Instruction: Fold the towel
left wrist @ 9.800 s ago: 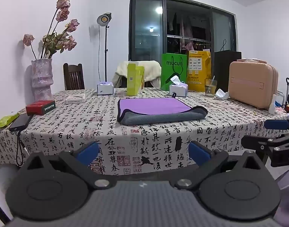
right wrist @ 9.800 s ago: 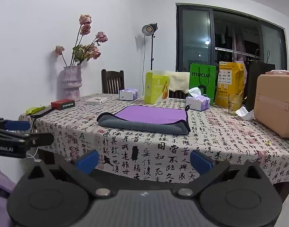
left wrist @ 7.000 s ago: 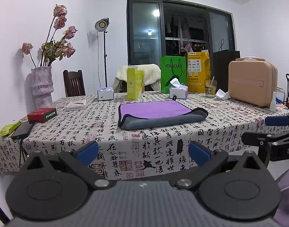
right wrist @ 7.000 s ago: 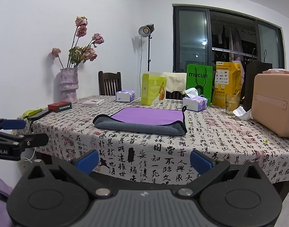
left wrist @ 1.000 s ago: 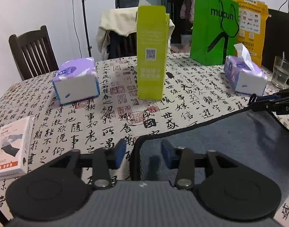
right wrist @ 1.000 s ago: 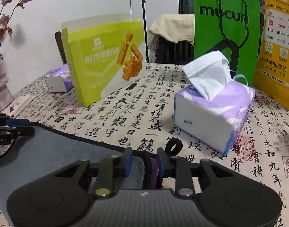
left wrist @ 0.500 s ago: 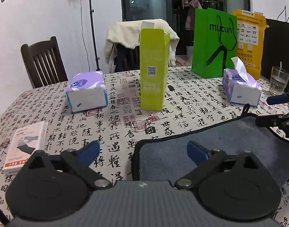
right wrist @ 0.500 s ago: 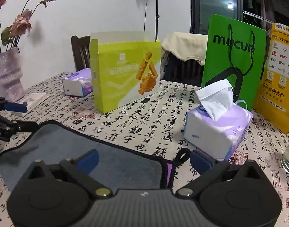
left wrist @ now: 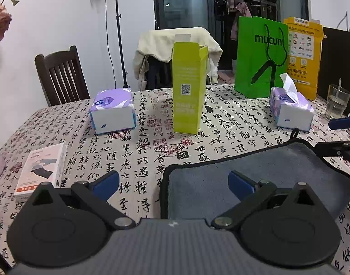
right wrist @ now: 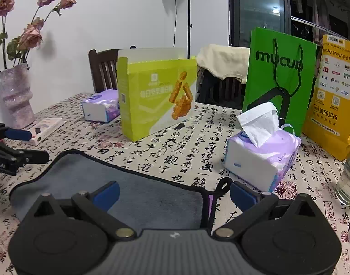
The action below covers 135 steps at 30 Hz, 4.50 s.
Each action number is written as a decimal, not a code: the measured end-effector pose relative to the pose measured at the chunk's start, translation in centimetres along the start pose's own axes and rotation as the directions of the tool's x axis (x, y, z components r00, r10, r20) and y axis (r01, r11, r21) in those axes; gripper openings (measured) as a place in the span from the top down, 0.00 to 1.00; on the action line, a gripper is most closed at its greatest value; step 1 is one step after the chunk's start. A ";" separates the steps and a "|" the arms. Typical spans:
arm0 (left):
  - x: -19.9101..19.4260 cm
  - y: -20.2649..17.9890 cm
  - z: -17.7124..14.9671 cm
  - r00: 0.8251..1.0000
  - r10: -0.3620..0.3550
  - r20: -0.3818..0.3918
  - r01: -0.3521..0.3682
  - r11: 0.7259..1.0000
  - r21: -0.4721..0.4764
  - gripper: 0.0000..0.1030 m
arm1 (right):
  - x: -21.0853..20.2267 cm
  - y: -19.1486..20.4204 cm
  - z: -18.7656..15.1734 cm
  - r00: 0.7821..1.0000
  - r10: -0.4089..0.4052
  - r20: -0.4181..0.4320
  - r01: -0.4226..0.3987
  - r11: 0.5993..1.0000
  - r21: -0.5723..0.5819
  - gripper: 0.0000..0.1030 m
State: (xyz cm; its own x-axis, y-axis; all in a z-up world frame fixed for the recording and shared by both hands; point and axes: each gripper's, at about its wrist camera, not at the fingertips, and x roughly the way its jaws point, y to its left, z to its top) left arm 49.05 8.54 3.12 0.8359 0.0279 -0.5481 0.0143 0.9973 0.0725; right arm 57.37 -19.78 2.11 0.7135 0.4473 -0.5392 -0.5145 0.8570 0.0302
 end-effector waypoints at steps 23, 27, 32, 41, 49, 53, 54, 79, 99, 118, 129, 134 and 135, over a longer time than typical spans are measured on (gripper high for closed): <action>-8.5 -0.5 -4.3 0.998 0.028 0.048 -0.027 0.999 -0.036 0.00 | -9.0 3.6 -3.2 0.998 -0.004 0.066 0.005 1.000 -0.009 0.00; -10.0 -1.0 -4.9 0.996 0.050 0.075 -0.049 0.999 -0.023 0.00 | -10.5 4.0 -3.8 0.996 -0.003 0.089 0.004 1.000 -0.010 0.00; -11.5 -1.7 -5.7 0.995 0.050 0.086 -0.048 0.999 -0.019 0.00 | -12.1 4.5 -4.4 0.995 -0.003 0.103 0.003 1.000 0.003 0.00; -14.1 -3.0 -7.0 0.995 0.030 0.097 -0.030 1.000 -0.002 0.00 | -14.8 5.6 -5.9 0.993 -0.008 0.114 0.008 1.000 0.003 0.00; -16.4 -3.6 -7.7 0.993 0.025 0.113 -0.024 1.000 -0.006 0.00 | -16.9 6.6 -7.0 0.991 -0.013 0.132 0.013 1.000 0.002 0.00; -17.5 -4.0 -8.0 0.992 0.022 0.122 -0.022 1.000 -0.004 0.00 | -18.0 7.1 -7.5 0.990 -0.018 0.140 0.018 1.000 0.005 0.00; -17.8 -4.0 -8.0 0.992 0.021 0.126 -0.021 1.000 -0.002 0.00 | -18.3 7.1 -7.5 0.990 -0.019 0.141 0.019 1.000 0.005 0.00; -23.1 -5.2 -10.4 0.987 -0.018 0.163 0.016 1.000 0.011 0.00 | -24.2 10.5 -8.9 0.983 -0.024 0.184 0.029 0.999 -0.028 0.00; -27.9 -6.6 -12.9 0.979 -0.035 0.203 0.028 0.999 0.037 0.00 | -28.8 12.2 -11.9 0.975 -0.020 0.222 0.024 1.000 -0.018 0.00; -32.0 -6.4 -15.1 0.967 -0.047 0.250 0.047 0.999 0.006 0.00 | -32.1 14.6 -14.1 0.970 0.004 0.243 0.000 1.000 -0.014 0.00; -34.4 -6.3 -18.0 0.962 -0.078 0.263 0.083 0.996 -0.009 0.00 | -33.9 15.4 -16.2 0.969 0.015 0.247 -0.024 0.999 0.032 0.00; -35.2 -6.2 -19.3 0.962 -0.069 0.262 0.079 0.997 -0.026 0.00 | -34.3 15.5 -17.6 0.970 0.003 0.243 -0.019 0.998 0.065 0.00; -35.4 -6.3 -19.5 0.962 -0.070 0.262 0.080 0.996 -0.026 0.00 | -34.4 15.6 -17.8 0.970 -0.002 0.243 -0.015 0.998 0.066 0.00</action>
State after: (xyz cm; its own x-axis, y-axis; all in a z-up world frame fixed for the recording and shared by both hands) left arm 8.69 2.61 5.76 0.9473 -0.0613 -0.3143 0.0670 0.9977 0.0072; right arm 16.29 -26.33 6.12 0.8085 0.4945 -0.3189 -0.4923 0.8654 0.0938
